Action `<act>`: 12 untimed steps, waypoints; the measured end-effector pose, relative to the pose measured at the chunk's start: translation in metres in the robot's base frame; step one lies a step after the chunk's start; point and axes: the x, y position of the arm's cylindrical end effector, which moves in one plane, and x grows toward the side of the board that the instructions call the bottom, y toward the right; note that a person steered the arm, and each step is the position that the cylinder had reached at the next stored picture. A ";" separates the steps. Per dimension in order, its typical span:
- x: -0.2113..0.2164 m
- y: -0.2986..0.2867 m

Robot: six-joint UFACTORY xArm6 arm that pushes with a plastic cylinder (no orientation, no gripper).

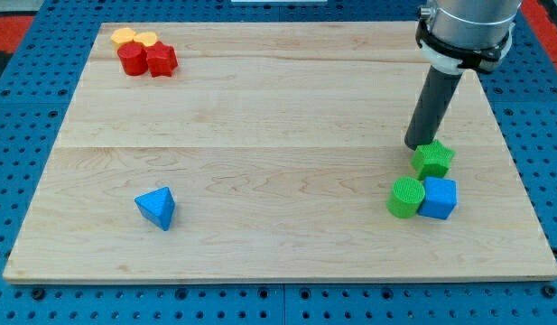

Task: Push blue triangle towards green circle

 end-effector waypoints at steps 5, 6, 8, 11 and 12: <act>0.010 -0.126; 0.046 -0.175; 0.146 -0.276; 0.084 -0.298; 0.065 -0.282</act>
